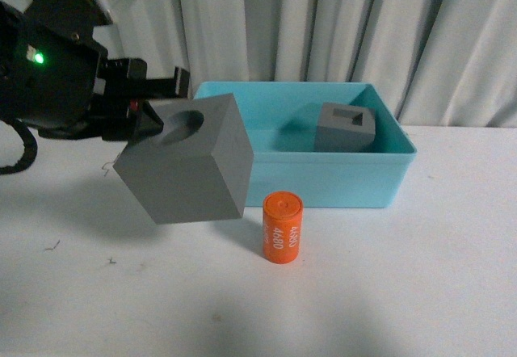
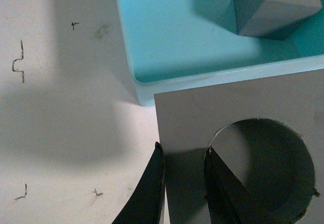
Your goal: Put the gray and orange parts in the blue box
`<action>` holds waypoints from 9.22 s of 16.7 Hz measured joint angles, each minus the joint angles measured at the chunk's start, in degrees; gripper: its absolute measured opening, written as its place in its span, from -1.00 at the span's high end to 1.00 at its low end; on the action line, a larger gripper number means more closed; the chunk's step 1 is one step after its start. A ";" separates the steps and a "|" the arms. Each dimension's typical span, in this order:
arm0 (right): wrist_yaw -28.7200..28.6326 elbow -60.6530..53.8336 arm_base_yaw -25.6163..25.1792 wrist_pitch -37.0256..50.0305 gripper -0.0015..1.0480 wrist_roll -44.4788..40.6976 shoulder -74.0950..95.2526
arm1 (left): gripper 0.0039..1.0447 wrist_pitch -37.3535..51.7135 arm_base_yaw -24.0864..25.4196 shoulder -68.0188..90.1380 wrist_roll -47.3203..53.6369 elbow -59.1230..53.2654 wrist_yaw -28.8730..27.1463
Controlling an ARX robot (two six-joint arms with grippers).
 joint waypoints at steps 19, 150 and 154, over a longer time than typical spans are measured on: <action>0.00 0.00 0.00 0.00 -0.87 0.00 0.00 | 0.70 -11.72 -10.58 8.26 -8.31 28.33 -3.41; -23.37 48.39 13.88 17.31 -0.87 -25.57 113.22 | -0.88 2.45 14.78 -91.86 5.53 -54.88 -2.71; -23.52 55.06 16.35 15.74 -0.87 -25.49 117.81 | -0.88 2.49 14.78 -91.86 5.53 -54.88 -2.71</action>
